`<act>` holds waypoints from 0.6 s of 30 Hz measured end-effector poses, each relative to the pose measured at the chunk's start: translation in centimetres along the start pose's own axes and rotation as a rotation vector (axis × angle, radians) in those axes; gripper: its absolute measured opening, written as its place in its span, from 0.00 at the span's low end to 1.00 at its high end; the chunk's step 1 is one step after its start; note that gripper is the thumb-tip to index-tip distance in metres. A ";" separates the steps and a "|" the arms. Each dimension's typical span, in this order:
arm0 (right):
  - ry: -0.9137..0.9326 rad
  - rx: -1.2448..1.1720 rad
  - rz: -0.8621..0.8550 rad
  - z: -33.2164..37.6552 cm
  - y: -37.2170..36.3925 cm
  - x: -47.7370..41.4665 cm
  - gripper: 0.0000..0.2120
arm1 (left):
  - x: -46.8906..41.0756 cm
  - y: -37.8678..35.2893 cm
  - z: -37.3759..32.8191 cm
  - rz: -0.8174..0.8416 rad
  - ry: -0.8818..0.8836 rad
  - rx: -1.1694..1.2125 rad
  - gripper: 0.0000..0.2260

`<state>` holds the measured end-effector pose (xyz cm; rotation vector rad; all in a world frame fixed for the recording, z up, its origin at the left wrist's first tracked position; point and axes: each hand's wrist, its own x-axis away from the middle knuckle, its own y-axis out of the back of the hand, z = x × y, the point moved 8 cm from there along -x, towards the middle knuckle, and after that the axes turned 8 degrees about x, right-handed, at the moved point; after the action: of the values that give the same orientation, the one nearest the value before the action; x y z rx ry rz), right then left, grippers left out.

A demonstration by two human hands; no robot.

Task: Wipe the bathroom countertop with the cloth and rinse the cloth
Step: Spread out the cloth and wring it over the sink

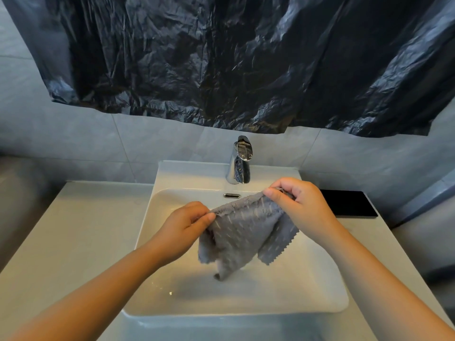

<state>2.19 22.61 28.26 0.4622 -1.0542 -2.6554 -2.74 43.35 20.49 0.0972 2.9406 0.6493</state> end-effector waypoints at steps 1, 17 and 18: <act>-0.010 -0.011 -0.002 -0.2 0.1 -0.1 0.08 | 0.0 -0.1 0.0 0.010 0.039 -0.002 0.15; -0.093 -0.022 -0.048 -4.0 1.8 -1.1 0.11 | -1.0 3.0 3.1 0.114 0.130 -0.305 0.13; -0.099 -0.007 -0.043 -4.4 1.8 -1.3 0.11 | -1.2 3.1 3.2 0.089 0.144 -0.273 0.14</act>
<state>5.28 19.02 26.75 0.3590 -1.0735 -2.7439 -1.02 47.36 19.00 0.1609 2.9604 1.1069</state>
